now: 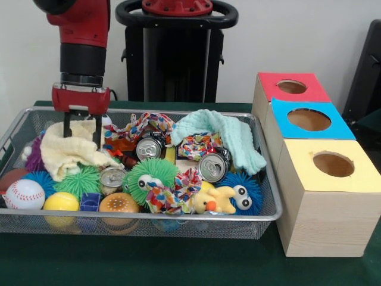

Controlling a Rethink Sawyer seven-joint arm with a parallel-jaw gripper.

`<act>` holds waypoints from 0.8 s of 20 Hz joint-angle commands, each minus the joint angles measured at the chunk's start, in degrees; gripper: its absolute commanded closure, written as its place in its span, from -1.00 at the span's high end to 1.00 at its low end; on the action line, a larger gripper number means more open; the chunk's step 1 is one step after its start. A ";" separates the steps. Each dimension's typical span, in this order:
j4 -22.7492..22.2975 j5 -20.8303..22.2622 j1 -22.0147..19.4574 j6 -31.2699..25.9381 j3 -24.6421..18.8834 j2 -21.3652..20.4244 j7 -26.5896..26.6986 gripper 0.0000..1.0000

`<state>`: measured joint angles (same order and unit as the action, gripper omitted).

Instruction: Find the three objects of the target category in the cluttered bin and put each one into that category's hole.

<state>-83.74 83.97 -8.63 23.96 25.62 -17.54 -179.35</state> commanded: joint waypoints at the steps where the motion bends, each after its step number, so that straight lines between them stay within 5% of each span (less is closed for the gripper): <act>1: 2.95 -0.38 1.65 -4.01 -6.24 3.86 12.88 1.00; 2: 3.04 -0.44 1.77 -3.90 -6.03 3.96 12.81 1.00; 3: 3.13 -0.51 1.90 -3.79 -5.82 4.05 12.75 -1.00; 13: 2.78 -0.18 2.40 -2.73 -5.69 3.66 11.16 -1.00; 16: 2.09 1.70 3.38 0.46 -5.91 2.36 4.41 -1.00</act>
<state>-83.73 84.18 -7.06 23.83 25.93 -16.32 -179.35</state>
